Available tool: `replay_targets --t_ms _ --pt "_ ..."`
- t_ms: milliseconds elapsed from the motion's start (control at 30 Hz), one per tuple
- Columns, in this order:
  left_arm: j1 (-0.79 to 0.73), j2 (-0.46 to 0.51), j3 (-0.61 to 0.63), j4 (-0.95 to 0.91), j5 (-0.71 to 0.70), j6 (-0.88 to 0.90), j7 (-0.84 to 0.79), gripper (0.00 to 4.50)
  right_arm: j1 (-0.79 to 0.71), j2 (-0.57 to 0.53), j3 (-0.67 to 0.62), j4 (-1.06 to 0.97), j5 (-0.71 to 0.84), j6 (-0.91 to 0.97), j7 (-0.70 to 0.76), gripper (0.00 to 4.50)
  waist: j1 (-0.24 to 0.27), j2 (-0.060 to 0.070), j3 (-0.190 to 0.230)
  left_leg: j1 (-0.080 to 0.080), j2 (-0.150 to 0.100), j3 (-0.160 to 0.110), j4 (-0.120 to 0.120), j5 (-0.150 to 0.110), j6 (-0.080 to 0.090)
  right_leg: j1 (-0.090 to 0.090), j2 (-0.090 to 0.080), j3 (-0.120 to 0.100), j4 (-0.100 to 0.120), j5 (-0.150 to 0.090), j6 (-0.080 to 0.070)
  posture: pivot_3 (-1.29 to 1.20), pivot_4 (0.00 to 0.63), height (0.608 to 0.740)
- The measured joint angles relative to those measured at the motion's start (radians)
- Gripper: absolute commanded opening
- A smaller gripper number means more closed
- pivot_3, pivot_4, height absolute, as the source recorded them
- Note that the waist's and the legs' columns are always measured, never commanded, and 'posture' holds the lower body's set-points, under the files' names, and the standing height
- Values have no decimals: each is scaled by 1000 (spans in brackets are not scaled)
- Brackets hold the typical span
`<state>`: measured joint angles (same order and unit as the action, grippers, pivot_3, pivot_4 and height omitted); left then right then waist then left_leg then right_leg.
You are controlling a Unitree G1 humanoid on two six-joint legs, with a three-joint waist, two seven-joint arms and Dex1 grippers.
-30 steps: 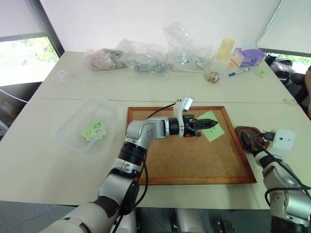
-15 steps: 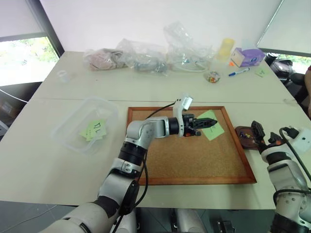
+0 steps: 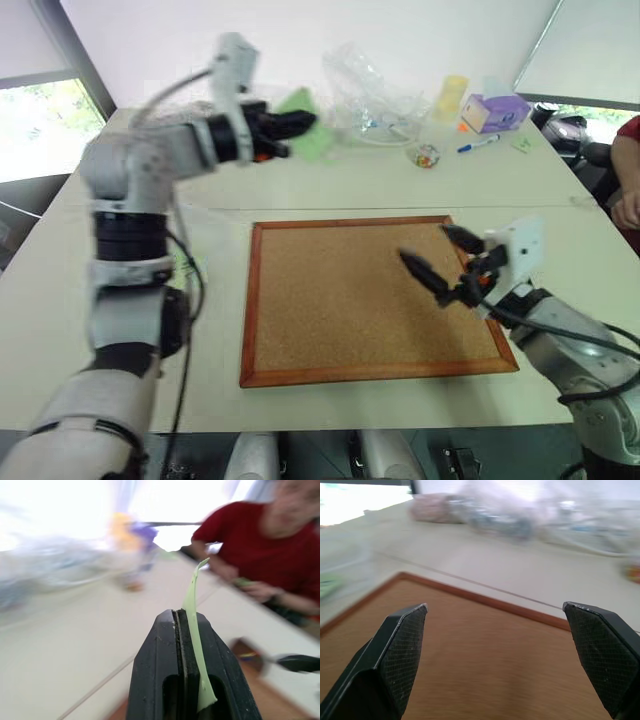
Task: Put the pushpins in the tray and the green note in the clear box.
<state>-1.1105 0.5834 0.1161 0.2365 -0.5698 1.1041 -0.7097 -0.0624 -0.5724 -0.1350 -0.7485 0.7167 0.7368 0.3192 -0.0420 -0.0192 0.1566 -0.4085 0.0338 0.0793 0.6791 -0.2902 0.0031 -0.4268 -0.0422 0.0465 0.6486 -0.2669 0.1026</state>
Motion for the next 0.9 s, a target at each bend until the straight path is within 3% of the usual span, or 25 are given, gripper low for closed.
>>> replay_targets --t_ms 133,400,500,733,767,900 --pt "132 277 -124 56 72 -58 -219 0 -29 49 169 16 -57 -24 29 4473 -1 -1 1 0 0 1 0 0 0 0 -2 0 0 -1 -2 0 150 737" --pt "331 431 -247 158 240 -246 -379 0 -43 114 291 110 -173 -88 62 4473 35 -10 6 -3 -1 2 3 0 1 0 -7 -1 -1 -2 -5 0 150 737" --pt "350 417 -248 155 244 -247 -385 930 -43 130 301 126 -193 -98 65 4500 41 -14 6 -3 -1 1 4 0 1 0 -7 -2 -1 -2 -4 0 150 737" --pt "355 389 -226 118 253 -240 -359 4182 -40 140 307 146 -217 -110 86 4500 29 -14 6 -3 0 1 4 -1 1 0 -6 -2 0 0 -1 0 150 737" --pt "355 386 -215 109 252 -241 -355 4456 -40 140 306 148 -221 -111 88 4500 28 -14 6 -3 0 1 4 -1 1 0 -6 -2 0 0 -1 0 150 737" --pt "315 370 -173 104 252 -285 -337 4456 -34 139 278 152 -223 -114 97 4500 30 -14 7 -3 0 1 4 0 1 -1 -5 -3 1 0 0 0 150 737"
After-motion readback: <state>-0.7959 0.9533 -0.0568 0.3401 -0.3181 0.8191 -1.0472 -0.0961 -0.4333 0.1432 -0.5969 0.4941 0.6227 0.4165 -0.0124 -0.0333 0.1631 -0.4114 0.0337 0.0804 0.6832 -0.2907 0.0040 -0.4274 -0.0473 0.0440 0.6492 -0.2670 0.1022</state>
